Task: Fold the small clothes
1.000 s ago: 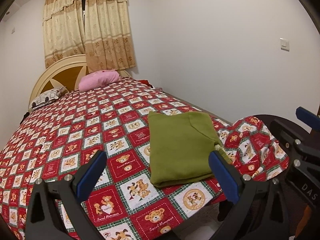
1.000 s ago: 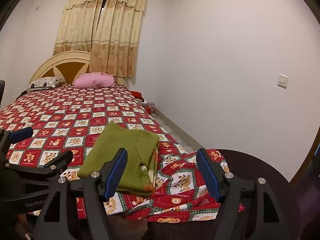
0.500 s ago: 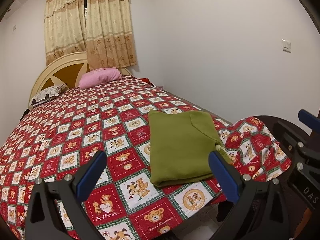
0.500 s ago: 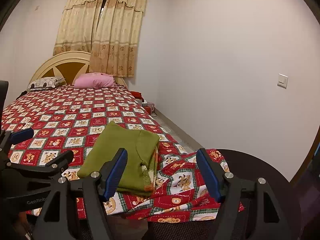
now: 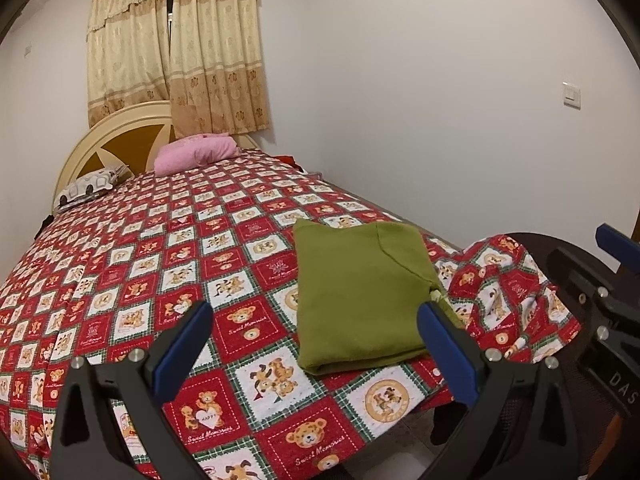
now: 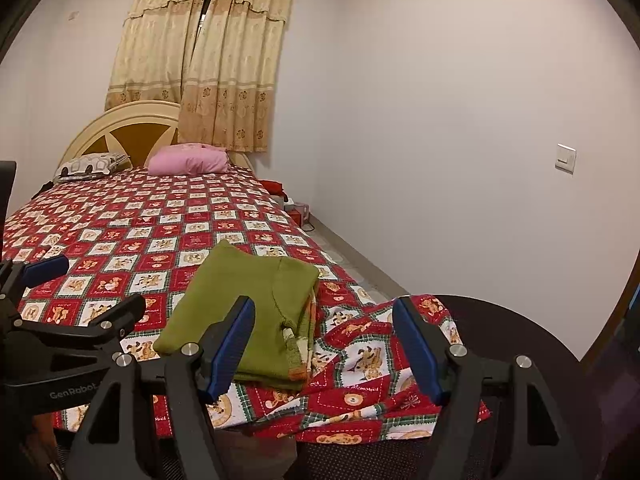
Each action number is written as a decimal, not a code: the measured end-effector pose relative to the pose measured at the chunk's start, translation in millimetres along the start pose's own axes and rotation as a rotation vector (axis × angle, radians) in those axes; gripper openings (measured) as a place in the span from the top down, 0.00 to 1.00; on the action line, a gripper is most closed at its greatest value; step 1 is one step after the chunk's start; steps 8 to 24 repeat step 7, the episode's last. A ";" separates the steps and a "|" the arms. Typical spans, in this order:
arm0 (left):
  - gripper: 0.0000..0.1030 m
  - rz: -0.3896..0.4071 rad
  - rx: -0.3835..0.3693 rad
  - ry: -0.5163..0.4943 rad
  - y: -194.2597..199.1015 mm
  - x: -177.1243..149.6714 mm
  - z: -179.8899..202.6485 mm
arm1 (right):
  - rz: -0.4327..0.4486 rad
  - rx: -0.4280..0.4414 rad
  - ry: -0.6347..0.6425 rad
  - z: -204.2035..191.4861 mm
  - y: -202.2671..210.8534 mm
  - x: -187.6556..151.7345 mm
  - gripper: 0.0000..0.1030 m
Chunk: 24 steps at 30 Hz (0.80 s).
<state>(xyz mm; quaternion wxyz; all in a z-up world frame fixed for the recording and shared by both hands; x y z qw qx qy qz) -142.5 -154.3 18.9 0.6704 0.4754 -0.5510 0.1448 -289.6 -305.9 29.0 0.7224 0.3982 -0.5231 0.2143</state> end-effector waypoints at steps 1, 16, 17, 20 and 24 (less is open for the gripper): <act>0.00 -0.002 0.004 0.002 -0.3 0.2 -0.3 | -0.001 -0.001 -0.003 0.2 -0.2 -0.7 0.30; 0.00 -0.004 0.013 0.005 -0.9 0.5 -2.4 | -0.016 -0.008 -0.029 4.9 -3.5 -4.0 0.30; 0.00 -0.004 0.013 0.005 -0.9 0.5 -2.4 | -0.016 -0.008 -0.029 4.9 -3.5 -4.0 0.30; 0.00 -0.004 0.013 0.005 -0.9 0.5 -2.4 | -0.016 -0.008 -0.029 4.9 -3.5 -4.0 0.30; 0.00 -0.004 0.013 0.005 -0.9 0.5 -2.4 | -0.016 -0.008 -0.029 4.9 -3.5 -4.0 0.30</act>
Point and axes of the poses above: each gripper's, at about its wrist camera, not at the fingertips, and y roughly against the way its jaws point, z to its right, x to its top, the point moved 6 cm from there along -y, roughly the way its jaws point, and after that the axes turned 2 degrees about x, right-handed, at the moved point
